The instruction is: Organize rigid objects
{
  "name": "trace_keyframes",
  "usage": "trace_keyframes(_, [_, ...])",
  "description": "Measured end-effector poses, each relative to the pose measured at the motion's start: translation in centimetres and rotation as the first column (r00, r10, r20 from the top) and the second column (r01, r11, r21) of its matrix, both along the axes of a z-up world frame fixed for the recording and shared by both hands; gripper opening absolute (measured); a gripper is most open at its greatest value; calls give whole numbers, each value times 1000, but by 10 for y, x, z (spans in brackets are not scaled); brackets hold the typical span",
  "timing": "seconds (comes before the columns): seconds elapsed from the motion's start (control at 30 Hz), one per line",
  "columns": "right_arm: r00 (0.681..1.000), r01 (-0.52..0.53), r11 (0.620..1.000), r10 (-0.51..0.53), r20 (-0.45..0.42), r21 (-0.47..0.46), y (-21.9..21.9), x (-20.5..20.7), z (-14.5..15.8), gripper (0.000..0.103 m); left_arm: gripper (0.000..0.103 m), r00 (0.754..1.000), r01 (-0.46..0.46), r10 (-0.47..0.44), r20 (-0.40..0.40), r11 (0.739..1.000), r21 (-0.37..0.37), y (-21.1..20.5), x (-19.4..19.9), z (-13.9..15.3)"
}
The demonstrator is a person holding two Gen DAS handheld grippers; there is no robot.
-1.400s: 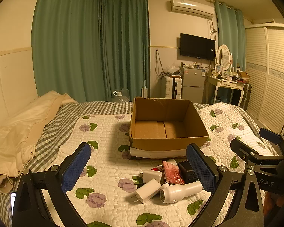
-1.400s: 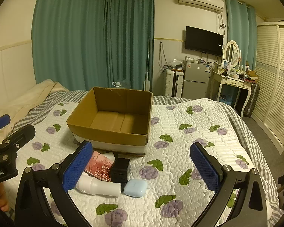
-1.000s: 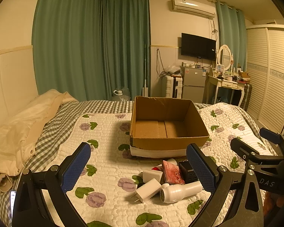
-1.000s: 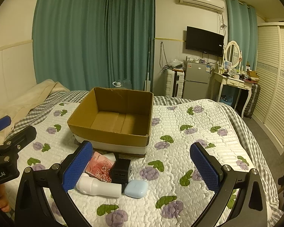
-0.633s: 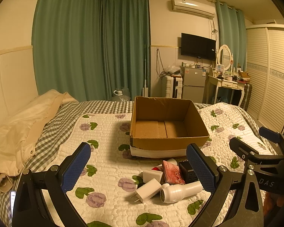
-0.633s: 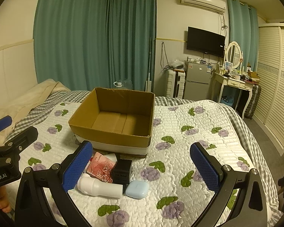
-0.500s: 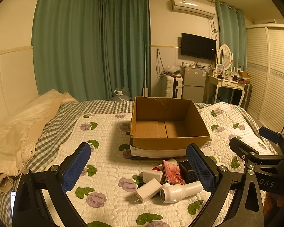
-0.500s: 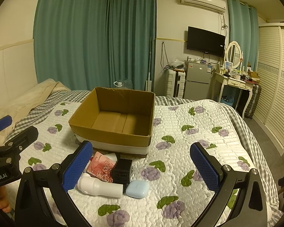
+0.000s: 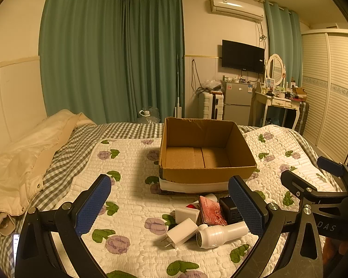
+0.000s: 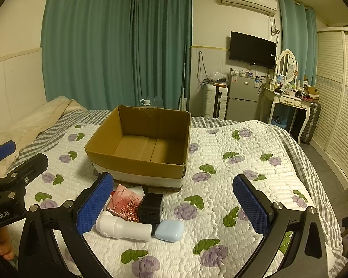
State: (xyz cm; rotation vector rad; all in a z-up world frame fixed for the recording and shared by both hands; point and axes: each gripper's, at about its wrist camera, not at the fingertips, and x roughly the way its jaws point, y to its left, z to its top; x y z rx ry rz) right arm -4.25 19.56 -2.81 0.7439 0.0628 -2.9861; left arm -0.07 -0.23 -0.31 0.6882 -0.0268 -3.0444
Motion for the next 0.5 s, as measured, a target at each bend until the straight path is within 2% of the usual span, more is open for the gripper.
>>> trace_keyframes(0.5, [1000,-8,1000,8,3,-3,-2,1,-1,103,103,1000,1,-1,1,1000,1,0,0,0])
